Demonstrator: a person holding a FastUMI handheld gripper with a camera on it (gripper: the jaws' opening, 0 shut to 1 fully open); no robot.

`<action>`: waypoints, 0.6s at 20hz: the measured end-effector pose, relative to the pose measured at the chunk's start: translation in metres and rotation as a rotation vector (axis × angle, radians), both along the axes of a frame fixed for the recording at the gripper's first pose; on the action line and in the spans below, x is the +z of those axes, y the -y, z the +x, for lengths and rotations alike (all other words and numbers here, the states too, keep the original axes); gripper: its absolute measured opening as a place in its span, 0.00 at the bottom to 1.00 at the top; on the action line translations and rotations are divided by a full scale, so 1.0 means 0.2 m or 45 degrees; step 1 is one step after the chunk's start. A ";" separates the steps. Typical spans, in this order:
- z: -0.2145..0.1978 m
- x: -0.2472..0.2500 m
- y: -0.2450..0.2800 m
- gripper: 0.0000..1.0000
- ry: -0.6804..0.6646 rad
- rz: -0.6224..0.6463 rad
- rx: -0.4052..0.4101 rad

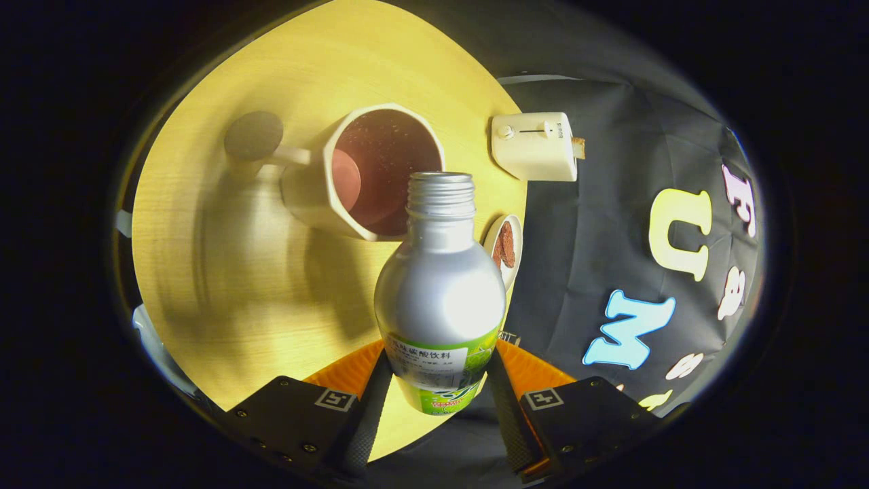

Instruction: Take the bottle from table, then pour the juice into the cup, finally place the bottle on the coaster

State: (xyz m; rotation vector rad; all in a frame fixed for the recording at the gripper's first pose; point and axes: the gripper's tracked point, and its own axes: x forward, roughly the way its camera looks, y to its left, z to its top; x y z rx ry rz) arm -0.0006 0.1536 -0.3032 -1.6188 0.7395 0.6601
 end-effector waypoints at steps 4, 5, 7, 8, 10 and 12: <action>0.03 0.03 0.04 0.75 -0.002 -0.071 0.022; 0.03 0.03 0.05 0.75 -0.002 -0.087 0.025; 0.03 0.03 0.05 0.75 -0.008 -0.110 0.036; 0.03 0.04 0.04 0.75 -0.010 -0.126 0.048; 0.05 0.05 0.04 0.75 -0.002 -0.166 0.071; 0.06 0.05 0.04 0.75 0.003 -0.202 0.087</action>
